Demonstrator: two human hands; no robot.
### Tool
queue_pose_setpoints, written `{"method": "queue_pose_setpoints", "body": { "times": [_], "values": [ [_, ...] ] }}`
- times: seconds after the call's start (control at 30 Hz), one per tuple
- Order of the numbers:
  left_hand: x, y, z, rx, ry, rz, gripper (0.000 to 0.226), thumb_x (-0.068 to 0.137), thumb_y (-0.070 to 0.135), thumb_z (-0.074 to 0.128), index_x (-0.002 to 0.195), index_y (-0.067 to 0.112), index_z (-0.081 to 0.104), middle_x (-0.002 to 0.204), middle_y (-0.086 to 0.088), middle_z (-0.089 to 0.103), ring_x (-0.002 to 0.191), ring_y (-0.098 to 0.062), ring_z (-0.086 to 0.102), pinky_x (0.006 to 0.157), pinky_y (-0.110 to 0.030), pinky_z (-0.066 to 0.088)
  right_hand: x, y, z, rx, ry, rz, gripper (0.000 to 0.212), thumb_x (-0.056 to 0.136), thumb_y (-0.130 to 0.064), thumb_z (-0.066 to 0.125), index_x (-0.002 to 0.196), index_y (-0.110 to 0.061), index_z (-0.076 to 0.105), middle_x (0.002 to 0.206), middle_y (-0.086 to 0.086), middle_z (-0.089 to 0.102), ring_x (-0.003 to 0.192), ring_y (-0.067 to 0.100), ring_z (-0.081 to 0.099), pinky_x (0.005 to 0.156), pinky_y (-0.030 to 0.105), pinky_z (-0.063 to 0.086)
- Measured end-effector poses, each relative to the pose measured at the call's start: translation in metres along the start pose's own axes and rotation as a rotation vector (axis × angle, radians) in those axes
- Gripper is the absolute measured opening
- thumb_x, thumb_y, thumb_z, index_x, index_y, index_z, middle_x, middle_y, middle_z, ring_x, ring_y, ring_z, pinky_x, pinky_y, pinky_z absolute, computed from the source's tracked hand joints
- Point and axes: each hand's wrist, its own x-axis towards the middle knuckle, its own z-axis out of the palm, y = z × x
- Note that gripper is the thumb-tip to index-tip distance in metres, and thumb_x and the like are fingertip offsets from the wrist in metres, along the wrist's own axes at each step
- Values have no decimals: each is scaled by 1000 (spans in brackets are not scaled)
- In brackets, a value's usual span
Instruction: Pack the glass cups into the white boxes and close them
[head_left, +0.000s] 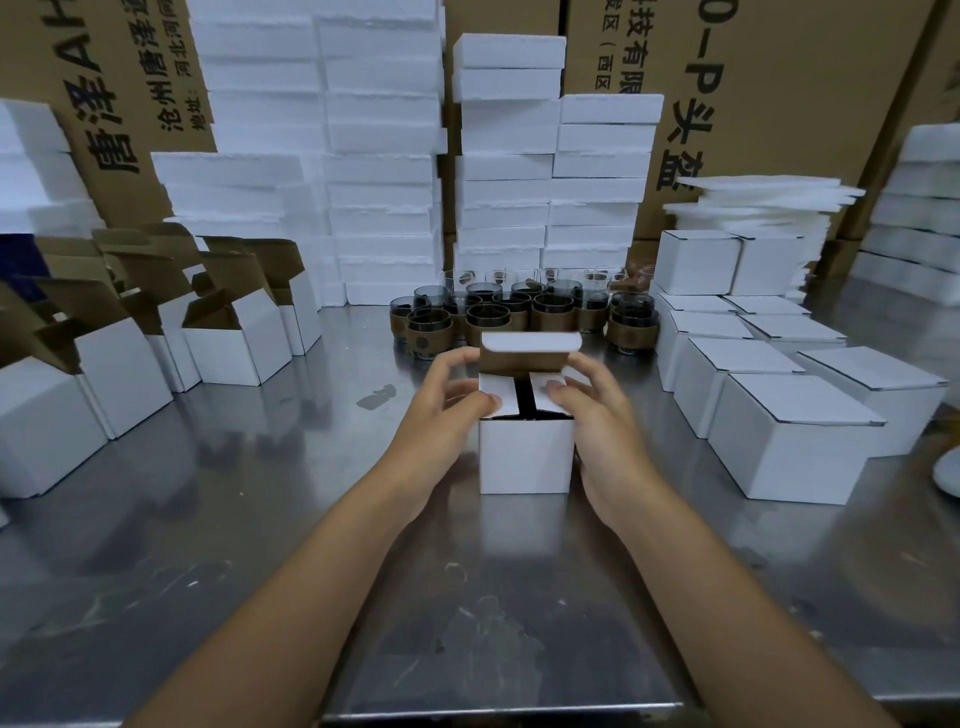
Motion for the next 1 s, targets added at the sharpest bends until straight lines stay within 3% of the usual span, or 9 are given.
{"method": "queue_pose_setpoints", "body": {
  "times": [0.2, 0.27, 0.33, 0.37, 0.43, 0.57, 0.63, 0.83, 1.0],
  "values": [
    [0, -1, -2, -53, 0, -7, 18, 90, 24, 60, 90, 41, 58, 106, 8, 65, 93, 3, 62, 87, -24, 42, -1, 1, 3, -7, 7, 9, 24, 98, -23, 43, 90, -32, 65, 113, 5, 65, 86, 12, 60, 47, 13, 43],
    [0, -1, -2, -54, 7, 6, 14, 91, 25, 59, 88, 38, 59, 106, 8, 64, 84, 10, 60, 77, -20, 41, 0, 2, 4, -39, -9, -15, 28, 99, -39, 37, 94, -36, 65, 124, -1, 60, 104, 13, 57, 69, 19, 50],
    [0, -1, -2, -49, 22, 14, 16, 91, 26, 58, 83, 39, 61, 106, 10, 64, 81, 11, 58, 70, -17, 40, -1, 4, 4, -96, -28, -100, 32, 97, -51, 33, 102, -39, 62, 118, -16, 59, 112, 3, 54, 92, 24, 46],
    [0, -1, -2, -47, 34, 16, 18, 91, 26, 57, 81, 40, 62, 104, 11, 64, 82, 9, 58, 68, -16, 41, -4, 3, 6, -128, -42, -159, 33, 94, -57, 36, 106, -38, 61, 112, -24, 58, 107, -9, 52, 90, 13, 42],
    [1, 0, -1, -61, 64, 7, 24, 92, 26, 53, 77, 41, 64, 96, 14, 66, 87, 0, 58, 67, -17, 43, -8, 4, 8, -202, -67, -258, 46, 81, -64, 46, 113, -32, 58, 106, -28, 54, 91, -25, 48, 71, -3, 36],
    [1, 0, 0, -128, 52, 3, 23, 81, 51, 48, 74, 39, 66, 94, 11, 68, 105, -13, 60, 94, -32, 41, -6, 11, 7, -271, -51, -312, 57, 69, -63, 50, 113, -28, 56, 103, -22, 56, 85, -16, 54, 64, 1, 39],
    [0, -1, 1, -132, 20, 11, 28, 76, 61, 49, 76, 39, 65, 93, 10, 69, 104, -12, 61, 96, -34, 40, -4, 13, 6, -272, -49, -322, 53, 70, -63, 51, 110, -28, 56, 105, -17, 58, 85, -10, 56, 66, 6, 42],
    [3, -6, -2, -122, 24, -4, 13, 89, 42, 55, 79, 39, 62, 93, 10, 65, 103, -16, 57, 95, -39, 42, 2, 24, 1, -373, -61, -401, 24, 88, -34, 58, 109, -22, 55, 112, -11, 54, 99, -9, 51, 80, 8, 40],
    [2, -4, -2, -149, 17, -15, 12, 73, 46, 58, 80, 38, 64, 104, 7, 65, 109, -15, 57, 96, -38, 41, 2, 25, 0, -390, -71, -423, 15, 92, -30, 57, 104, -21, 57, 112, -13, 54, 99, -20, 45, 80, -2, 31]
  ]
}}
